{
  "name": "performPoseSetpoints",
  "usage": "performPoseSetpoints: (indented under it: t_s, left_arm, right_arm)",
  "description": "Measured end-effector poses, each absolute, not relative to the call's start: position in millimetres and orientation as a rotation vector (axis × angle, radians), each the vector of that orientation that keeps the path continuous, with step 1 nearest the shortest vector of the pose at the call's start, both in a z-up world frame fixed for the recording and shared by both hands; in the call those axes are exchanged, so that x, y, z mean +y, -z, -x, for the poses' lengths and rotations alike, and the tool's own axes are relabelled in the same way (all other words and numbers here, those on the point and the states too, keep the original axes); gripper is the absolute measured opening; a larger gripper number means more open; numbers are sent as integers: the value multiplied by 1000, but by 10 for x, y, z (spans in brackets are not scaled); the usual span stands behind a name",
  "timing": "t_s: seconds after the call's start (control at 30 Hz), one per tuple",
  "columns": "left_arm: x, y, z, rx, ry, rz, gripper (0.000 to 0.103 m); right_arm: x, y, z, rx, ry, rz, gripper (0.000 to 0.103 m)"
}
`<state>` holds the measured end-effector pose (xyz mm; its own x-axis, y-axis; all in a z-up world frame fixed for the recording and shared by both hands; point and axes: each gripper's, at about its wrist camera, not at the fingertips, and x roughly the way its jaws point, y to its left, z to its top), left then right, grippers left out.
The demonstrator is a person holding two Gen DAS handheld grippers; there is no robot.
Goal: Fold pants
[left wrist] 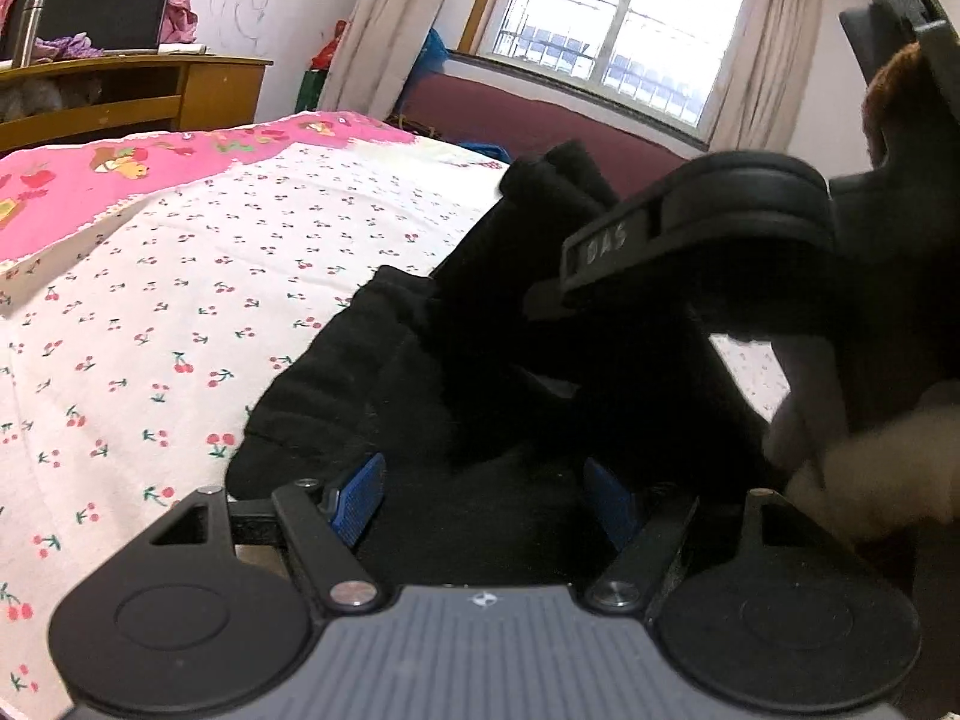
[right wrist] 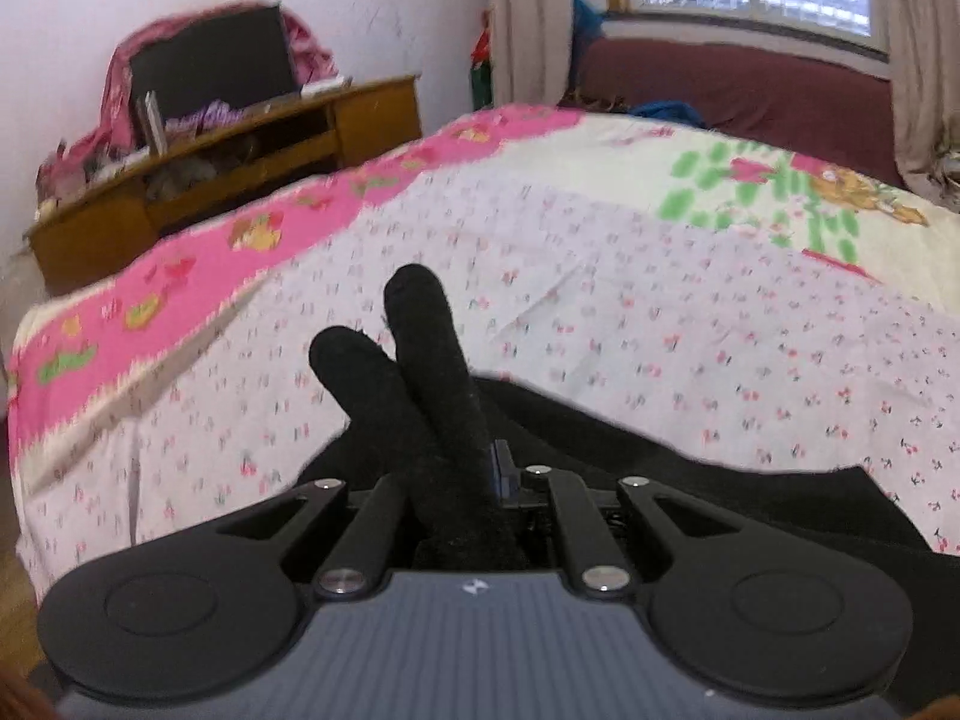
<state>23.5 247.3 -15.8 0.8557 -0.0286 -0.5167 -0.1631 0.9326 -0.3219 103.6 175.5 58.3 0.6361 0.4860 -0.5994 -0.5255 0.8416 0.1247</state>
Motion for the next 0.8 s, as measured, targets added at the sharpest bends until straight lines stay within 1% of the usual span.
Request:
performPoseSetpoints:
  t_s: [0.07, 0.13, 0.2, 0.27, 0.33, 0.4, 0.43, 0.5, 0.63, 0.73, 0.8]
  left_arm:
    - [2492, 166, -218, 547, -84, 368, 85]
    - [2543, 183, -233, 560, -95, 374, 81]
    - [2604, 196, -190, 557, -81, 407, 82]
    - [2655, 194, -122, 552, -61, 426, 83]
    - [2707, 186, -47, 555, -51, 411, 83]
    - [2677, 159, 13, 565, -63, 358, 83]
    - [2659, 146, 64, 564, -65, 341, 84]
    - [2654, 132, 173, 570, -78, 323, 87]
    - [2700, 156, 304, 606, -117, 332, 87]
    - [2754, 98, 380, 574, -138, 336, 87]
    - [2734, -1, 405, 525, -147, 308, 87]
  right_arm:
    - [1826, -530, -1075, 673, -574, 59, 8]
    - [1897, -474, -1097, 682, -579, 79, 8]
    - [1950, -421, -1137, 693, -590, 71, 10]
    - [1975, -375, -1188, 742, -620, 59, 15]
    - [2004, -321, -1170, 793, -686, 51, 35]
    - [2045, -323, -1028, 771, -752, 79, 41]
    - [2058, -343, -967, 755, -778, 85, 43]
    - [2045, -413, -878, 738, -857, 57, 44]
    - [1948, -555, -795, 706, -892, 11, 47]
    - [1699, -636, -815, 714, -871, -49, 51]
    - [1474, -657, -844, 716, -839, -83, 51]
